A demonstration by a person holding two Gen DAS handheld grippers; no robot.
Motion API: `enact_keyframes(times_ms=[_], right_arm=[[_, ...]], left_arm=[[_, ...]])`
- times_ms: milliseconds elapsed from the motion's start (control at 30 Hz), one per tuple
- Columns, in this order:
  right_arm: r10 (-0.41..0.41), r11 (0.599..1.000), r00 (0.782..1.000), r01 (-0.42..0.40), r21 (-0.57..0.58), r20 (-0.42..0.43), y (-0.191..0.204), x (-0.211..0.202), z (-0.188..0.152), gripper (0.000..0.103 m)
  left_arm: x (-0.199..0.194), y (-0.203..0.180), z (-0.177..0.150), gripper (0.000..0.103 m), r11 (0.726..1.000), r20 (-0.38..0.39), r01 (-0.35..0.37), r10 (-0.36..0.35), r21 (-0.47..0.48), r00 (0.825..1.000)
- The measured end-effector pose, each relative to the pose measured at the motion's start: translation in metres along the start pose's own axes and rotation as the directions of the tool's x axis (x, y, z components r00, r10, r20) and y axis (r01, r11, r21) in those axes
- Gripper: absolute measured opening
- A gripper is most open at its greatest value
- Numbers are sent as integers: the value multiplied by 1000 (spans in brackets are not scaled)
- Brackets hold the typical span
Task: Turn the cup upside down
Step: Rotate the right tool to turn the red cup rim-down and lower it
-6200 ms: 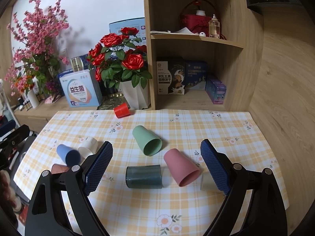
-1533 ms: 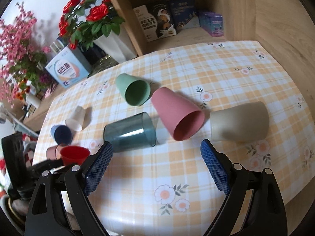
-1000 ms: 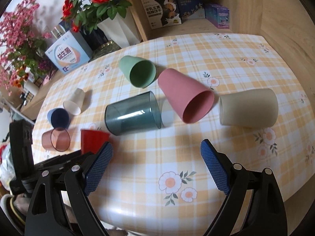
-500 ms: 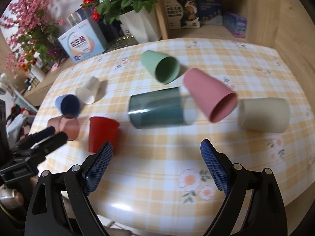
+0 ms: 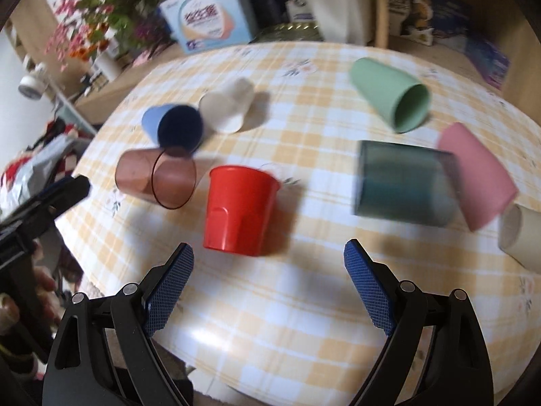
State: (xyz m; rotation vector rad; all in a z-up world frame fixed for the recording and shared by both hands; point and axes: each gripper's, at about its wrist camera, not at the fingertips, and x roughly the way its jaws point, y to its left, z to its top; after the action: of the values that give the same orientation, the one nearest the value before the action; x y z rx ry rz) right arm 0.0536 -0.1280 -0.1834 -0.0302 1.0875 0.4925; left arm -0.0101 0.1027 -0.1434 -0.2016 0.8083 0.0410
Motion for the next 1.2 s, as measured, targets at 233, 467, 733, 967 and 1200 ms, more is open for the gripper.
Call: enact_keyframes(times_ms=[233, 467, 733, 967, 1200], right_arm=[[-23, 998, 998, 19, -66, -58, 27, 38, 5, 87], [-74, 996, 995, 71, -52, -62, 24, 52, 3, 72], [-71, 997, 996, 70, -28, -57, 12, 52, -1, 52], [-47, 999, 999, 47, -21, -3, 3, 34, -3, 51], [-48, 998, 998, 49, -32, 32, 0, 16, -2, 51]], left_arm=[[-13, 20, -5, 97, 998, 53, -49, 51, -34, 997], [-14, 27, -8, 97, 997, 47, -61, 63, -51, 997], [-7, 17, -12, 97, 998, 30, -43, 44, -38, 999], [-3, 11, -14, 97, 999, 21, -36, 37, -29, 999], [-1, 6, -15, 97, 999, 19, -33, 33, -24, 999]])
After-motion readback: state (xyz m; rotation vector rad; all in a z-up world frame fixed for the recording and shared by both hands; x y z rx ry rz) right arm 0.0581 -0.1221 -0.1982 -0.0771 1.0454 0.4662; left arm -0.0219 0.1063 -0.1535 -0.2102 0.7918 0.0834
